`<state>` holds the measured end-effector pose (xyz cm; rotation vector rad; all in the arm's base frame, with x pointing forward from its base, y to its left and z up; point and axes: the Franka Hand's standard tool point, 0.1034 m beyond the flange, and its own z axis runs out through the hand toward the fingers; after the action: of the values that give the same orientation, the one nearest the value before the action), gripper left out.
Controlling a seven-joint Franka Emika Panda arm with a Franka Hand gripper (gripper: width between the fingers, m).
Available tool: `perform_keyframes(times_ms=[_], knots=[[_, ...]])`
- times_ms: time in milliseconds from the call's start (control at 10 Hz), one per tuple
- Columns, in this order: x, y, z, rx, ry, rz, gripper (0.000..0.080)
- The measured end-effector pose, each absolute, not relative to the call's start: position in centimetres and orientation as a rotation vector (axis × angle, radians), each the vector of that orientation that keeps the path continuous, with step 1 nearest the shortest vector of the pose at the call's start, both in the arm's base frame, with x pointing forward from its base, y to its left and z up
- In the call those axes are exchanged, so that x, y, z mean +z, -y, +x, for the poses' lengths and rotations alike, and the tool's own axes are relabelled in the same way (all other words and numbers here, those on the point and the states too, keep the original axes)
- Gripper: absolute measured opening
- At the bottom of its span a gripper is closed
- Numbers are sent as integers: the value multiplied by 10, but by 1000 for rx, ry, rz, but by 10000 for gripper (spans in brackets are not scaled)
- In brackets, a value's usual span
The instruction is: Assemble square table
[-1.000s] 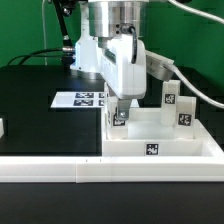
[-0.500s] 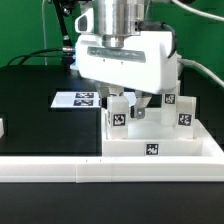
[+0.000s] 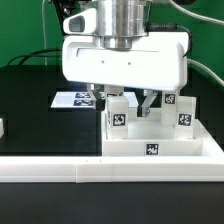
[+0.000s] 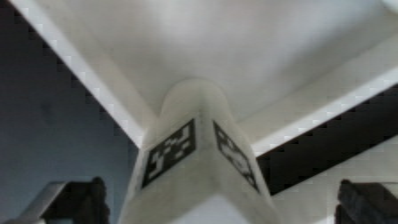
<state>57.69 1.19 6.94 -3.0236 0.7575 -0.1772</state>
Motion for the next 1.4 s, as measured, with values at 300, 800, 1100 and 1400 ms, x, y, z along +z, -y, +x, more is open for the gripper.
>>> perform_keyframes(times_ms=[300,800,1100,1400], knots=[[70,-12,574,-169,-248,-3131,649],[70,-3,574,-158,286,-3159,649],[71,-5,576,-161,249,-3170,516],[71,-4,576,-161,183,-3172,290]])
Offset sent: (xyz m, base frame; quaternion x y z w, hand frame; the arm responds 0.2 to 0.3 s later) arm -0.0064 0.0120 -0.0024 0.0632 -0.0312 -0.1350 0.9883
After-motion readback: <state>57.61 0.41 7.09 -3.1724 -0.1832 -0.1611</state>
